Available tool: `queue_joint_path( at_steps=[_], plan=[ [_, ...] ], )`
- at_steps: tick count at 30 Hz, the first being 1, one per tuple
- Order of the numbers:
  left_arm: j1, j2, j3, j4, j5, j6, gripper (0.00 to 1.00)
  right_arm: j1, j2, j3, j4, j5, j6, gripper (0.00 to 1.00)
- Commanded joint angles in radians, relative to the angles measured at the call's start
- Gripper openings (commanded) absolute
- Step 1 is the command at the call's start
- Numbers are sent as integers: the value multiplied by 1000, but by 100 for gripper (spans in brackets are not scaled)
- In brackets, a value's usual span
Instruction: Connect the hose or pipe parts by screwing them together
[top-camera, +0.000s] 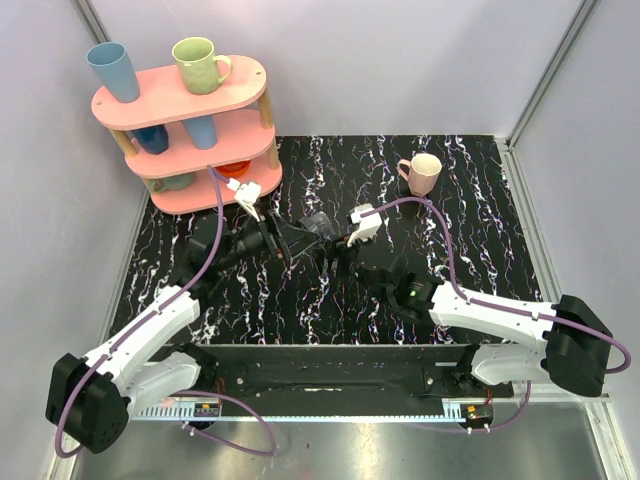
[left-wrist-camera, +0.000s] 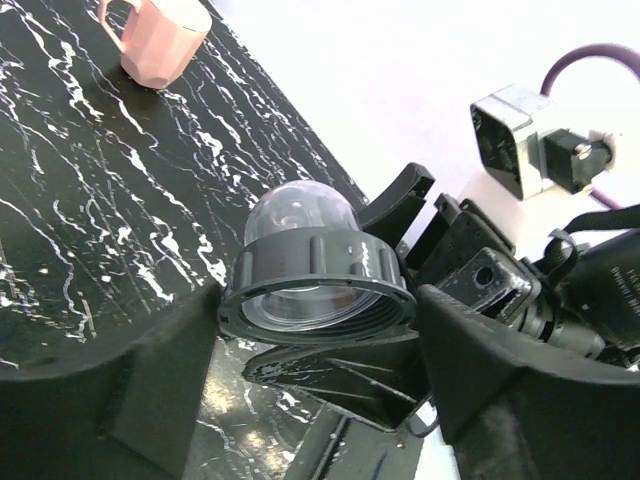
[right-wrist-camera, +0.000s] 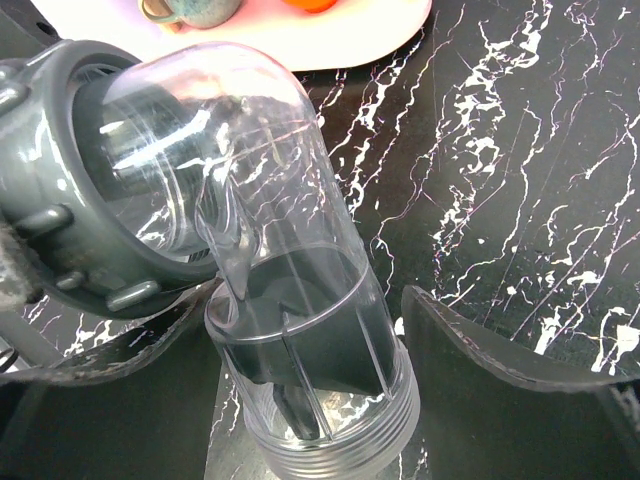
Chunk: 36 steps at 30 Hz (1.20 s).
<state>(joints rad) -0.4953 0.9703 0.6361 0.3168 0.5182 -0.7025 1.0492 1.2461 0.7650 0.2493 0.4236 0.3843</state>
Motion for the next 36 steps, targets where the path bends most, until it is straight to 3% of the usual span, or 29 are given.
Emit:
queue_joint_path(
  at_steps=[1,4,7,9,14,18,21,23,26,27,28,31,36],
  plan=[
    [-6,2,-3,84,0,-5,73,5,-20,3,76,-6,31,8],
    [-6,-7,13,16,-9,8,43,5,-33,-4,65,12,31,9],
    [-3,-19,63,-102,-3,44,26,2,-65,-32,64,29,-5,12],
    [1,-21,94,-213,12,66,19,-5,-101,-58,64,24,-39,13],
    [15,5,161,-311,107,75,6,-32,-171,-110,68,-11,-71,17],
    [18,33,172,-267,201,17,0,-34,-183,-136,126,-42,-82,21],
    [18,41,177,-264,195,1,0,-34,-180,-148,159,-121,-96,39],
    [18,59,244,-361,172,95,0,-35,-200,-158,153,-199,-130,46],
    [21,100,342,-554,152,225,0,-34,-286,-180,117,-297,-232,75],
    [21,114,362,-629,155,253,0,-34,-340,-184,84,-318,-290,94],
    [21,132,400,-663,160,293,0,-34,-370,-185,68,-345,-318,100],
    [21,156,438,-734,221,337,0,-34,-467,-210,54,-555,-502,100],
    [20,177,470,-797,295,373,0,-34,-501,-199,82,-612,-747,100]
  ],
)
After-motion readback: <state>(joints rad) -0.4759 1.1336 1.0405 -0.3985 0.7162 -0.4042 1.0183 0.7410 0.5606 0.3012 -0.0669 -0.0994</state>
